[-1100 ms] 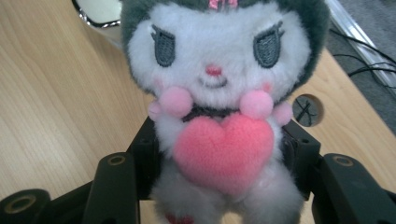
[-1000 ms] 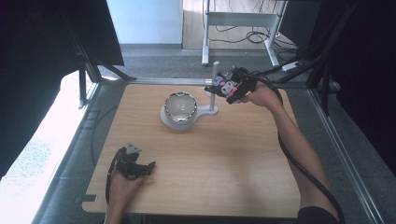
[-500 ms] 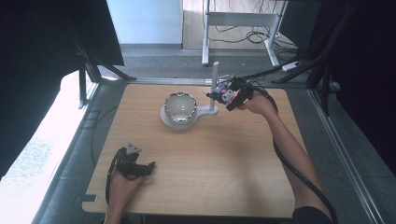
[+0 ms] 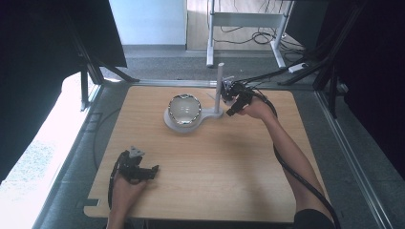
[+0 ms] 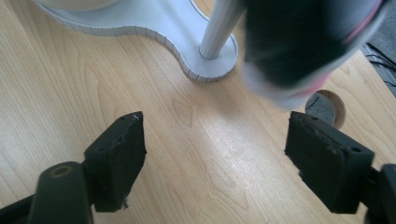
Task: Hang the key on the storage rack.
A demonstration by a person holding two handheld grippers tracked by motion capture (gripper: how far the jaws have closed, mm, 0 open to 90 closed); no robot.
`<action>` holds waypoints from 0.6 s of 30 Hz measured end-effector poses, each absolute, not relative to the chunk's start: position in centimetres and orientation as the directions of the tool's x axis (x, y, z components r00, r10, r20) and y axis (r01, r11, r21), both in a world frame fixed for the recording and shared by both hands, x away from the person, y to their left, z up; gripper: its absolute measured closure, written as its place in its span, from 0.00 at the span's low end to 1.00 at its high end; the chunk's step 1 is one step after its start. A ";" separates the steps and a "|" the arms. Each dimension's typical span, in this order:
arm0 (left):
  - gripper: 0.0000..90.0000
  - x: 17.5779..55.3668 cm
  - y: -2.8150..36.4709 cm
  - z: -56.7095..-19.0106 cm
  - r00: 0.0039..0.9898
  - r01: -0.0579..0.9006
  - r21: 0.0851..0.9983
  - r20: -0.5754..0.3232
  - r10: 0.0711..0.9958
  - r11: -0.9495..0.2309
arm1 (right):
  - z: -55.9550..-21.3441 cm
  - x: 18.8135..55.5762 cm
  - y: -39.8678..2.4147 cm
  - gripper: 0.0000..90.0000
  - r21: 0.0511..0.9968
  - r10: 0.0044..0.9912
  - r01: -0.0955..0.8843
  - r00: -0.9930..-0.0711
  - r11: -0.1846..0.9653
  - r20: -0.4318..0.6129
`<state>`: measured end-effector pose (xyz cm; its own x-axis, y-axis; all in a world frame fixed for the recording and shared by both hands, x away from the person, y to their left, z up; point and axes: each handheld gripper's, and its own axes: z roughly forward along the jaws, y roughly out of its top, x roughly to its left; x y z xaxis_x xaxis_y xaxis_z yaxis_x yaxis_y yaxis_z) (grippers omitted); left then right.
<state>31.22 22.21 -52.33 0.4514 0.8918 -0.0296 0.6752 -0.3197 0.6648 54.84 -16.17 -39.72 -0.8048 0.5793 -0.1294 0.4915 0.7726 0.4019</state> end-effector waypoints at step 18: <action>0.03 31.2 22.2 -52.3 0.451 0.675 0.665 -0.030 0.892 -0.319 | -39.3 52.2 -16.7 0.14 0.413 0.531 0.447 -0.840 0.794 -0.112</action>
